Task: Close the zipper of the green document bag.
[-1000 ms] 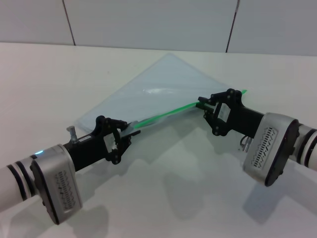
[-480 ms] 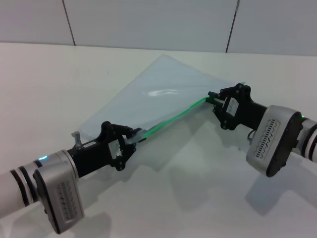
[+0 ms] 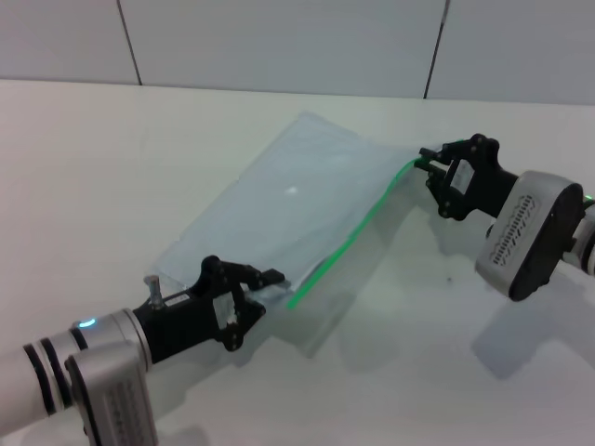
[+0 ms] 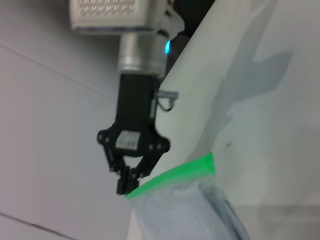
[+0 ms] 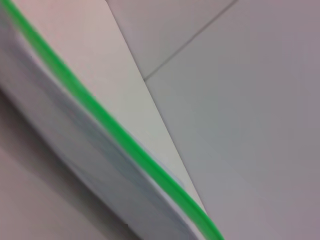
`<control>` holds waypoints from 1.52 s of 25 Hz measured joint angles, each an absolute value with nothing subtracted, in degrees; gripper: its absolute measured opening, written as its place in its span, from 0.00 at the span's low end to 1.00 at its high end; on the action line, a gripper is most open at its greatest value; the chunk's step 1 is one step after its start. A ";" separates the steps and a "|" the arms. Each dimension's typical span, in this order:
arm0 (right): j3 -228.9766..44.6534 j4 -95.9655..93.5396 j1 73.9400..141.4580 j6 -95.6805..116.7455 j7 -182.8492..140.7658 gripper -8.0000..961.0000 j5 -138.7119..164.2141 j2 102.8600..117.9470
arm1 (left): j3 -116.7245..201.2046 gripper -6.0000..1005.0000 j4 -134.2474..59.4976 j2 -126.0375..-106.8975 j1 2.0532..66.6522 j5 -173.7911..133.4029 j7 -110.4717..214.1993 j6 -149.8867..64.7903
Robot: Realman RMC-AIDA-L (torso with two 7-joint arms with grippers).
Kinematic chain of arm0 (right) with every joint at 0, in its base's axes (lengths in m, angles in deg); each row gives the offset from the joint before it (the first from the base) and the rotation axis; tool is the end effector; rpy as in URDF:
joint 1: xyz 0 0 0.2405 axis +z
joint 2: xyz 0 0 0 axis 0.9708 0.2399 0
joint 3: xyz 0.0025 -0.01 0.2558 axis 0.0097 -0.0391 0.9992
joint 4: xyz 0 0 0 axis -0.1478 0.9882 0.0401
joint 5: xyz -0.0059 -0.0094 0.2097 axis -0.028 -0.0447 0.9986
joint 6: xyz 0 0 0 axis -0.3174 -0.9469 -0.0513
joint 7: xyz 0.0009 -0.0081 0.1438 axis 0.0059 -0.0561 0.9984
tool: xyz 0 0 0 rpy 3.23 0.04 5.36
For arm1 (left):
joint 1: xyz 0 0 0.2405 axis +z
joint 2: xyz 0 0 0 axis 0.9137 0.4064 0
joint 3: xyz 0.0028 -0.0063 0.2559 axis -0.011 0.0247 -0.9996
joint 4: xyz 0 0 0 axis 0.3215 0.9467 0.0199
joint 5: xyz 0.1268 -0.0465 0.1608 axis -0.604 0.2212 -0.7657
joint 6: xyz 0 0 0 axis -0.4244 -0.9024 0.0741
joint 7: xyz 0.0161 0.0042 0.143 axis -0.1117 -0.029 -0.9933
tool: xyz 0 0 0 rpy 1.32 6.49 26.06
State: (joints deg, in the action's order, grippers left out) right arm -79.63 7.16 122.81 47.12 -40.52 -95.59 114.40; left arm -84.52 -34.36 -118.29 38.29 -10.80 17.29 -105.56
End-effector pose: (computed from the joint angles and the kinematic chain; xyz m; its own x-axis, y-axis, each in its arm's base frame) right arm 0.2540 0.4046 -0.0781 0.9382 0.3227 0.1254 0.3021 -0.5864 -0.7516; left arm -0.3010 0.2854 -0.0819 0.7378 -0.6622 -0.1306 -0.5492 -0.4765 -0.6865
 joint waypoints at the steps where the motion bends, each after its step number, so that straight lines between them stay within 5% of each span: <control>1: -79.31 6.91 122.96 46.77 -40.54 0.14 -95.59 114.41 | -84.56 0.05 -34.13 -118.32 38.65 -11.27 17.13 -105.68; 13: -64.18 0.56 124.30 44.31 -40.55 0.18 -94.53 114.33 | -86.44 0.05 -33.01 -118.44 41.72 -11.41 16.44 -107.87; 21: -58.10 7.12 112.80 61.99 -43.28 0.21 -89.23 114.70 | -85.92 0.05 -33.34 -118.04 41.86 -0.83 16.39 -113.31; 22: -58.07 8.93 111.15 64.81 -44.06 0.21 -89.08 114.75 | -85.91 0.14 -33.48 -118.04 41.93 0.86 16.43 -114.10; 23: -58.09 12.00 108.64 70.42 -44.84 0.24 -88.90 114.74 | -85.88 0.23 -33.63 -118.03 42.05 4.41 17.01 -115.25; 30: -60.18 17.27 105.09 82.17 -43.94 0.42 -89.30 114.73 | -85.88 0.35 -33.49 -118.11 41.99 15.28 25.98 -118.37; 38: -64.47 19.64 104.37 86.87 -41.59 0.67 -89.20 114.74 | -85.88 0.35 -33.82 -117.76 41.72 23.26 43.89 -125.17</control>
State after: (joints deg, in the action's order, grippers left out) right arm -64.47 19.64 104.37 86.87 -41.59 -89.20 114.74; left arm -85.88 -33.82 -117.76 41.72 23.26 43.89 -125.17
